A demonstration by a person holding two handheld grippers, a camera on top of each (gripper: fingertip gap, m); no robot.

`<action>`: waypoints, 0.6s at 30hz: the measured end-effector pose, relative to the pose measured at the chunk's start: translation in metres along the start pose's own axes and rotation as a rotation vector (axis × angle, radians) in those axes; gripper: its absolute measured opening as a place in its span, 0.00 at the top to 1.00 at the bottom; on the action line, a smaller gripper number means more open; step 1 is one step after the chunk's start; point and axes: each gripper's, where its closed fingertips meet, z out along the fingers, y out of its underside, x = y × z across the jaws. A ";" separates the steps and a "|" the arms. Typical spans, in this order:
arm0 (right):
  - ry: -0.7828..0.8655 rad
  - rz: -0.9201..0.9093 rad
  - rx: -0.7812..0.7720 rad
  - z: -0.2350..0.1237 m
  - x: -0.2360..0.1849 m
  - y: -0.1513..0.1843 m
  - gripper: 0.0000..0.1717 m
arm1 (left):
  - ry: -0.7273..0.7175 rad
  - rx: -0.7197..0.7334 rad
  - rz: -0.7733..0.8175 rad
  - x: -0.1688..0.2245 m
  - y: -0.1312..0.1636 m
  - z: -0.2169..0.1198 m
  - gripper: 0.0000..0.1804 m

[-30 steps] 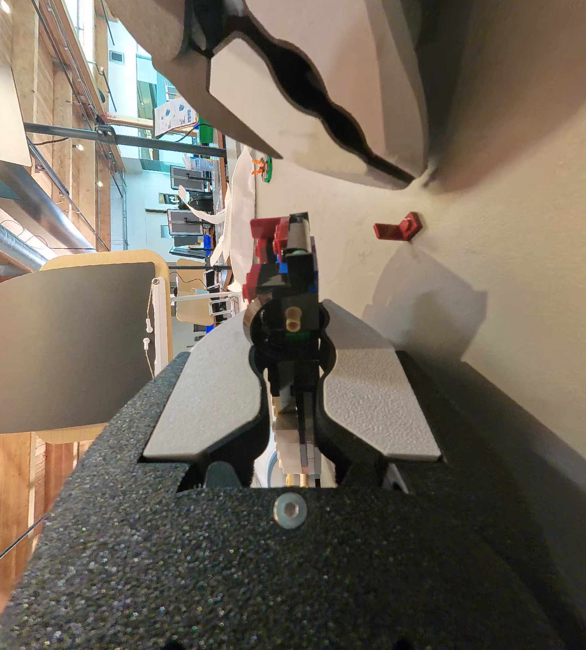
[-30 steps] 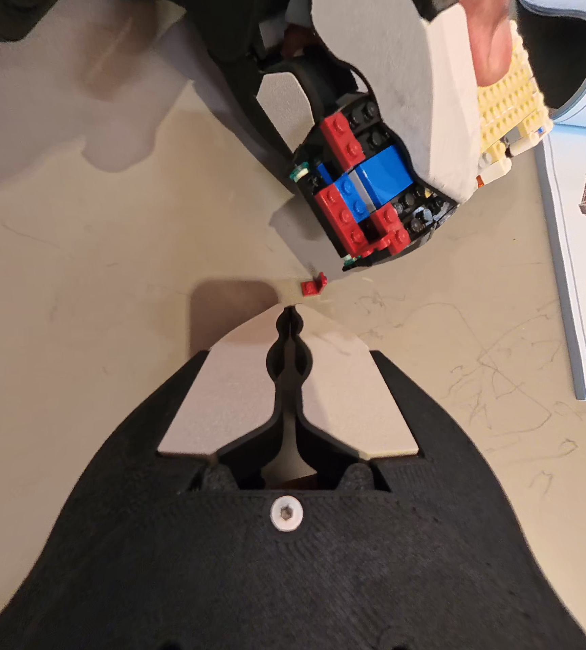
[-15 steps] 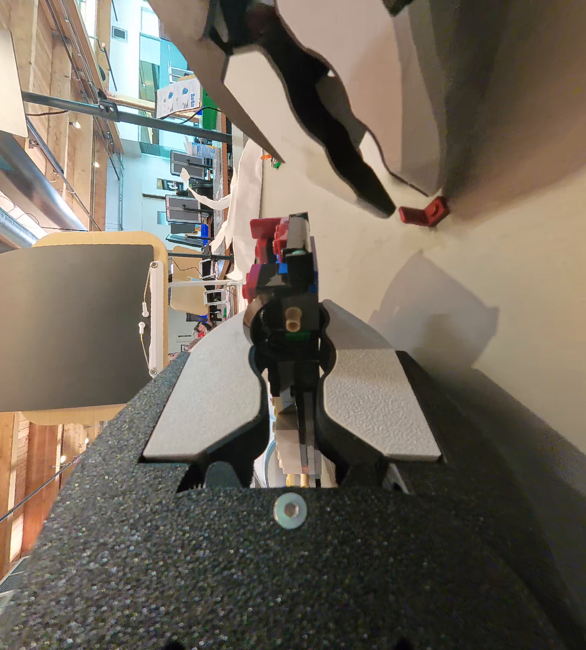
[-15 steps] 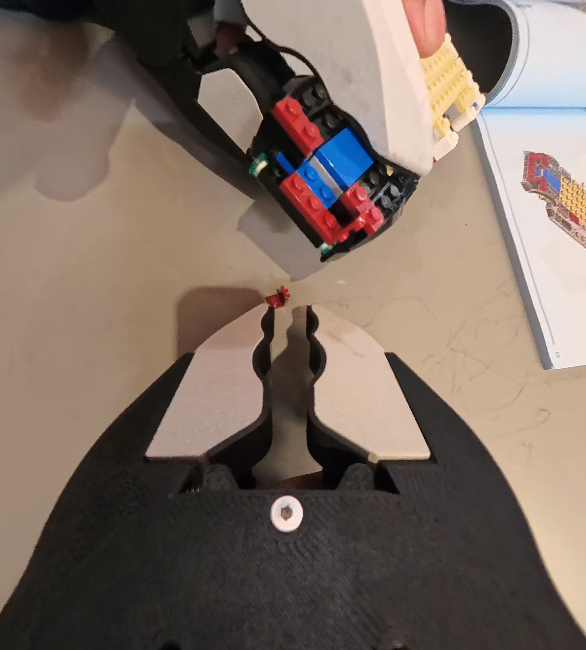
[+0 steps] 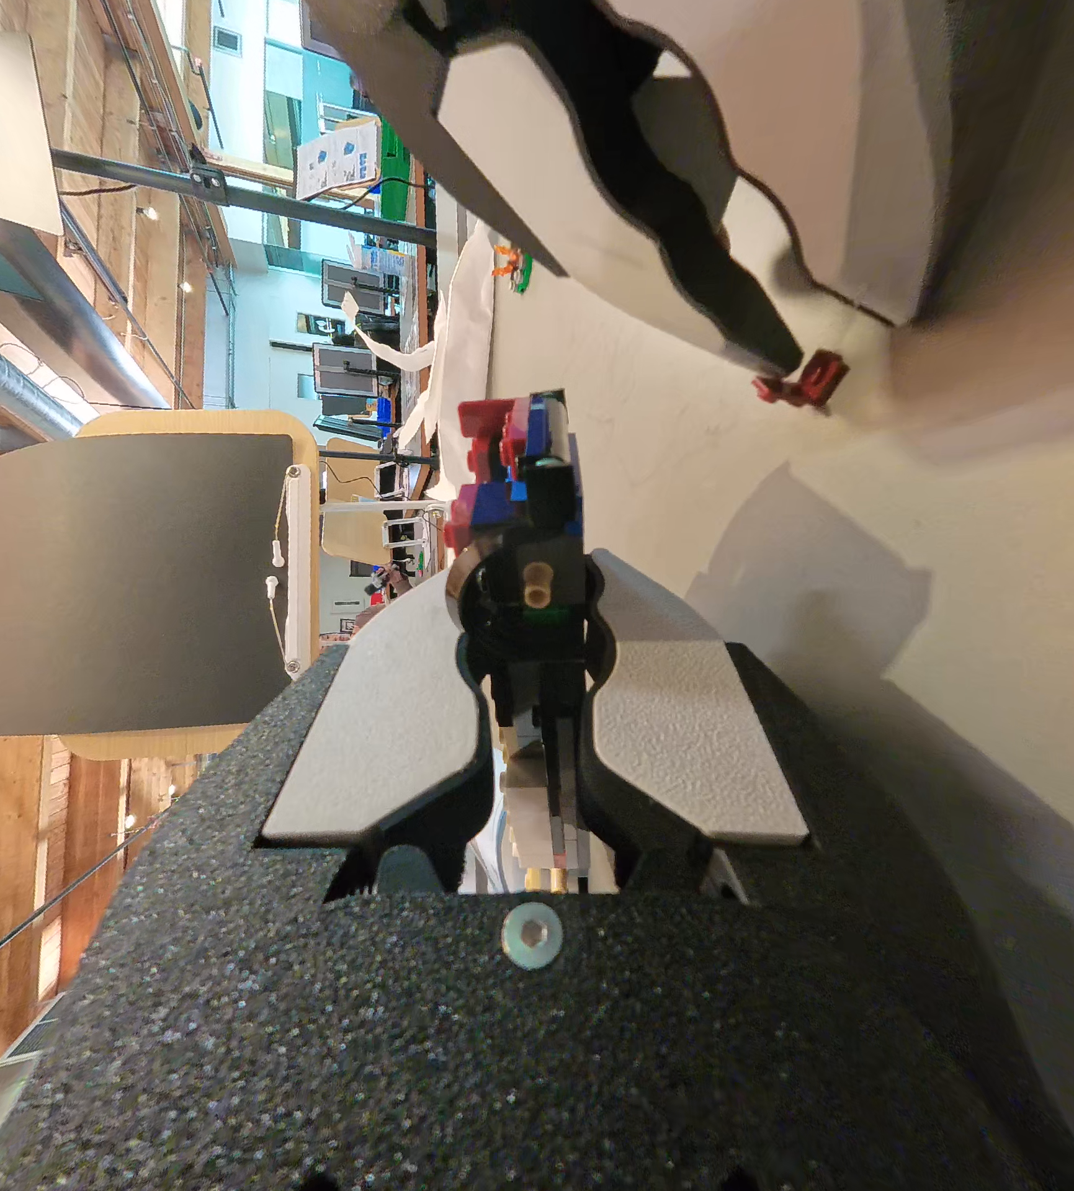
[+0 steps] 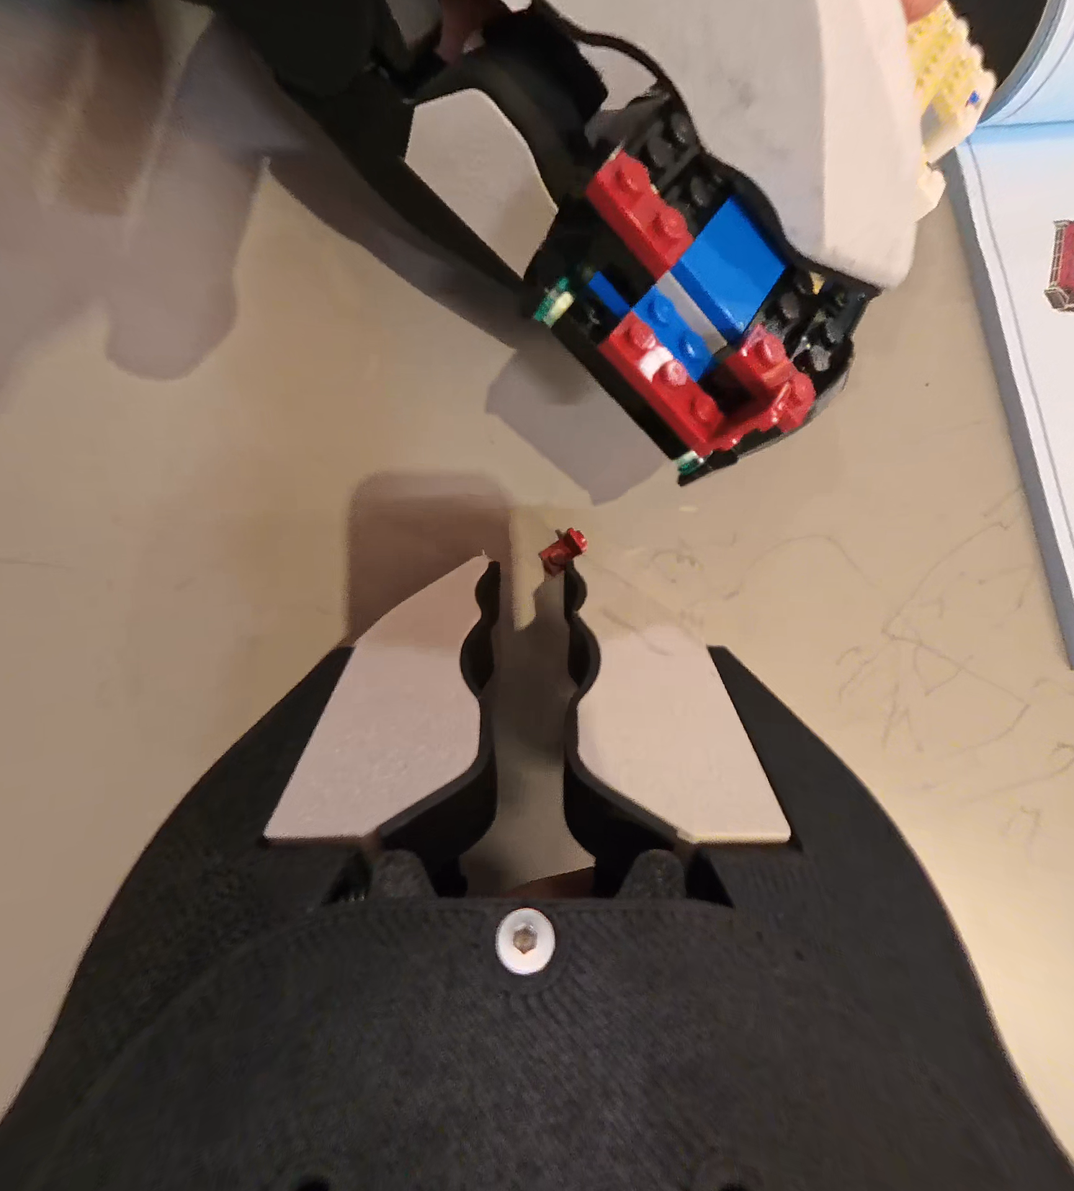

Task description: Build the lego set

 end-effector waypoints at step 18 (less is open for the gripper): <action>-0.023 -0.047 0.052 0.012 0.002 -0.015 0.90 | 0.001 0.002 -0.009 -0.001 0.000 0.002 0.86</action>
